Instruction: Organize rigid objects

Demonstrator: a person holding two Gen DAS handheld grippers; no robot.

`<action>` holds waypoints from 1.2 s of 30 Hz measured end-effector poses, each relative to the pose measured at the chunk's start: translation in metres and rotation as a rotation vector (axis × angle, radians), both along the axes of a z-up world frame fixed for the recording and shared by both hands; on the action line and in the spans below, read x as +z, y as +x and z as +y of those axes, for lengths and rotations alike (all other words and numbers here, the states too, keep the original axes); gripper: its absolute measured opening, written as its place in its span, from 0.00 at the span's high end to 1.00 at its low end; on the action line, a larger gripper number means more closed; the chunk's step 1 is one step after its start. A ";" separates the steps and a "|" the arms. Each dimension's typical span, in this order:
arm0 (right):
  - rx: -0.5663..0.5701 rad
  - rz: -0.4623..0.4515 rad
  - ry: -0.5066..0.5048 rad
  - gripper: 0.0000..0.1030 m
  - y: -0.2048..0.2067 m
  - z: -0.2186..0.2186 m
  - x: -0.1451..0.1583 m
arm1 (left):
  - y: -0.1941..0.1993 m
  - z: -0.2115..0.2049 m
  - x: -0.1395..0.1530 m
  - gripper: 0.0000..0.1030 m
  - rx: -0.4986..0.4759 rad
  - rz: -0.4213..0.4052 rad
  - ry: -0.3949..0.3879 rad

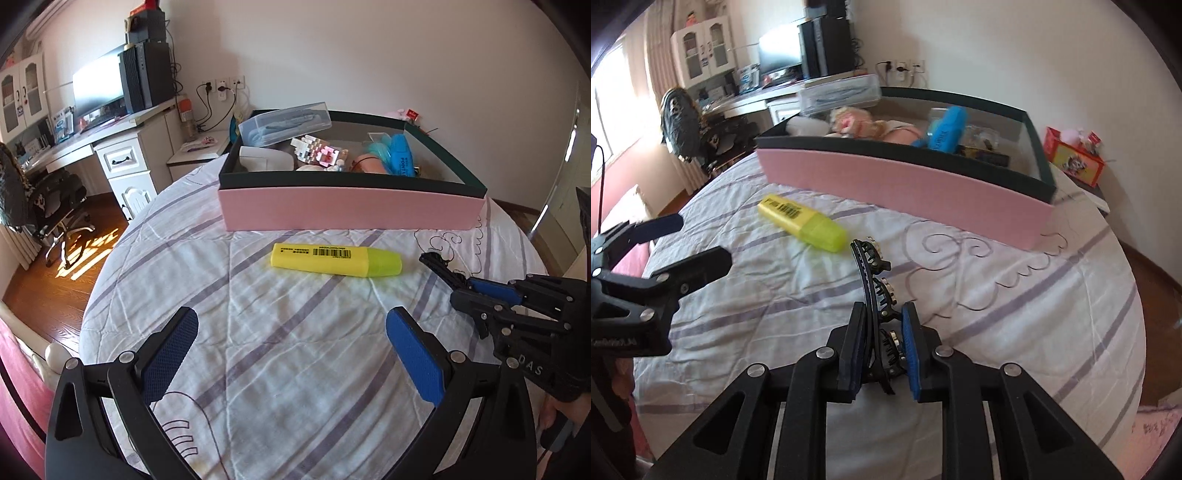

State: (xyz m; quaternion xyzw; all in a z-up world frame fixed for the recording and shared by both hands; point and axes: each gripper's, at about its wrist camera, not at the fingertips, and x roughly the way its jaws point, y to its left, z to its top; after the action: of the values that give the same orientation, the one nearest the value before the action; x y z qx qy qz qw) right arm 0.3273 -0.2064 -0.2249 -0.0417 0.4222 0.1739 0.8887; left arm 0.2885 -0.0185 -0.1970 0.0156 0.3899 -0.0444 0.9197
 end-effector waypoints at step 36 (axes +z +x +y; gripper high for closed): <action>0.010 -0.011 0.085 0.81 -0.008 0.028 -0.003 | 0.037 -0.001 -0.017 0.74 0.009 0.046 -0.007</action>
State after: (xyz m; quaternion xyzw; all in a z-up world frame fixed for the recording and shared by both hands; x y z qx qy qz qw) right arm 0.3192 -0.1783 -0.2274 -0.0071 0.4094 0.1958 0.8911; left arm 0.3254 -0.0194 -0.2136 0.0097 0.4107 -0.0421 0.9107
